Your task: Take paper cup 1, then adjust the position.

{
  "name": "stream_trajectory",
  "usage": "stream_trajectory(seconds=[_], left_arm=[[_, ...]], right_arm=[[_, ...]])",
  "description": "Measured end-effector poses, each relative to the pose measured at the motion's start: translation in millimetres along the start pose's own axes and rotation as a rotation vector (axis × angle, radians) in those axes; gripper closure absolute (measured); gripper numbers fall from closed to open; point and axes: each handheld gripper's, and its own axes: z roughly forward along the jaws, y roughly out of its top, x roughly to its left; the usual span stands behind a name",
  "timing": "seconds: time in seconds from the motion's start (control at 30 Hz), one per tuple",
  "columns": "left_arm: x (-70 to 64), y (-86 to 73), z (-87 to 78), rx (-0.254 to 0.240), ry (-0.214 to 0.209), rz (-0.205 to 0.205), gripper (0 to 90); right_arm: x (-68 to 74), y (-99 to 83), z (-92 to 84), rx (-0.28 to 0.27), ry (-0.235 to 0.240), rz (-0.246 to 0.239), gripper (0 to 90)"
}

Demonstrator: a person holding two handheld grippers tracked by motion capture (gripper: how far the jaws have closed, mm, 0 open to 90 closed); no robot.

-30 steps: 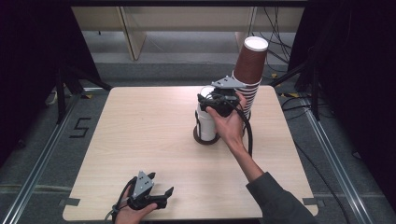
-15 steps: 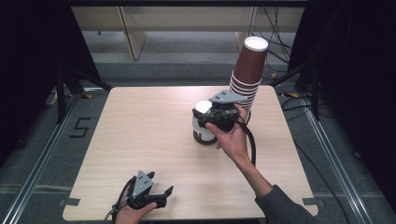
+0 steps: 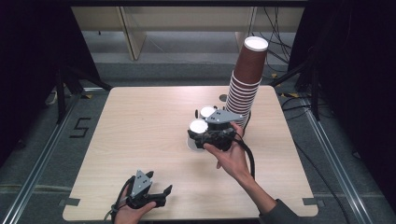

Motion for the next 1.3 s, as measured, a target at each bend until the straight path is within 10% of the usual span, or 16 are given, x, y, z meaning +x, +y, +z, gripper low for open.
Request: stream_trajectory(seconds=[0.57,1.3], left_arm=[[0.4,0.6,-1.6,-0.029,0.0,0.002,14.8],[-22.9,12.0,14.5,-0.235,-0.102,0.096,14.8]], right_arm=[[15.5,-32.3,-1.1,0.042,0.09,-0.019,34.3],[47.0,-38.4,7.2,0.035,0.214,-0.059,34.3]])
